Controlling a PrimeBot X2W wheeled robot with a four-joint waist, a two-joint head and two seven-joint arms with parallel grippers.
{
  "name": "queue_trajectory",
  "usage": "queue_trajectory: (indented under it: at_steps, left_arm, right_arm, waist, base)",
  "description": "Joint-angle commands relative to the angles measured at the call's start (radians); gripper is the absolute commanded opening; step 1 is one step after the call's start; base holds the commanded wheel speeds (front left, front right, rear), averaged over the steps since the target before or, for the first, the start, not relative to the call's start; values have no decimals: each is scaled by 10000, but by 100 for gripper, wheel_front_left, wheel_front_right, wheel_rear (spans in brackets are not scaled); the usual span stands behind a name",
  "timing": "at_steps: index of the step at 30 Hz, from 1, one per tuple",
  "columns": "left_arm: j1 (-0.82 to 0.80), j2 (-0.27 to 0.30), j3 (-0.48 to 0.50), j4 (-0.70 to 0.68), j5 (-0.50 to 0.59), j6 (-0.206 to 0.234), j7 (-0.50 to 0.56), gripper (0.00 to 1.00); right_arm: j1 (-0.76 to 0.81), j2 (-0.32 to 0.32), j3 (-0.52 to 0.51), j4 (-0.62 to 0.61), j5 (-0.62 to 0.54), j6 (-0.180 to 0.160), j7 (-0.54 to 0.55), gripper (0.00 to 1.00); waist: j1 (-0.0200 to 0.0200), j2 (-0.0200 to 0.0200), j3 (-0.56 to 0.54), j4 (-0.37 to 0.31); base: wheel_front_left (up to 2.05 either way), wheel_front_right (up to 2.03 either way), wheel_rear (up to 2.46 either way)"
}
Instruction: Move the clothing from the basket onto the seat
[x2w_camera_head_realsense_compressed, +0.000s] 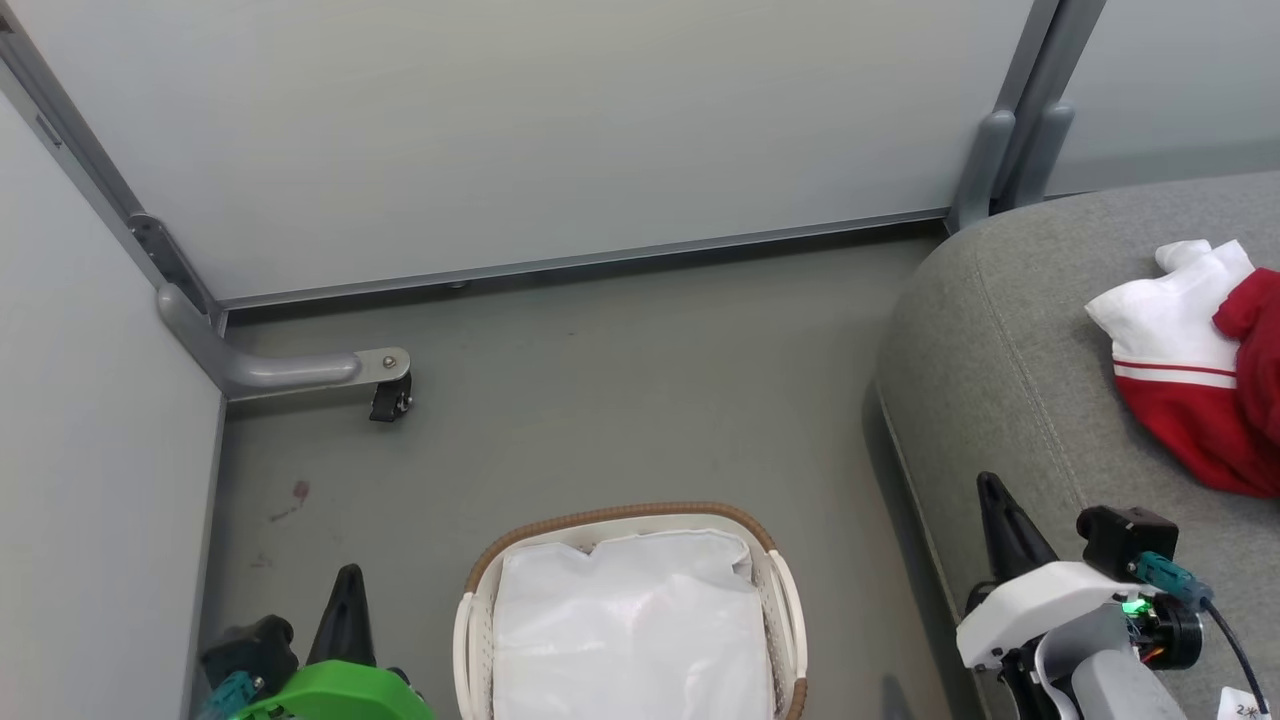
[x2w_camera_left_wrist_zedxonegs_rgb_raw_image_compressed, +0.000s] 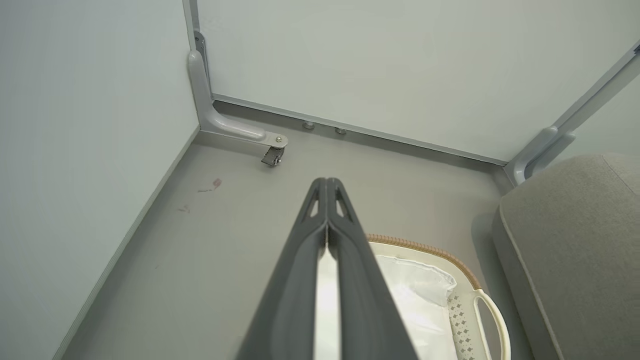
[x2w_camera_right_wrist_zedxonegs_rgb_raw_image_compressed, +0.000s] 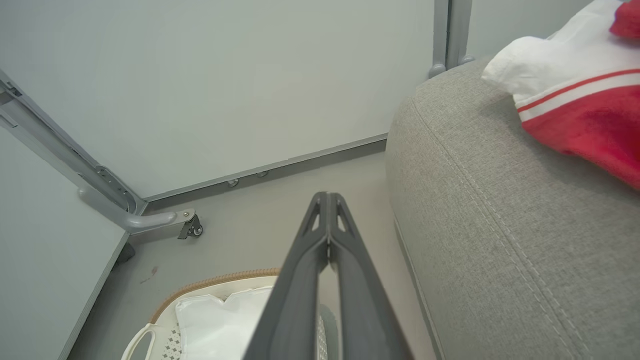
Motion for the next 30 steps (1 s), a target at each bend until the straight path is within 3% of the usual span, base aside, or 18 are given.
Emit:
queue_trajectory:
  at_steps: [1,30]
  left_arm:
    - [-124,14,123,-223,-478,-57,94,0]
    - [-344,31,791,-986,-4707,-402,1282,0]
  right_arm:
    - [-127,-42,-75,-257,494,-1,118,0]
    - [198,-80,-449,-1090,5013,-4,1286,0]
  waist:
    - [0,0,-6,2]
    - [0,0,-116,22]
  base:
    - [0,0,0]
    - [0,0,0]
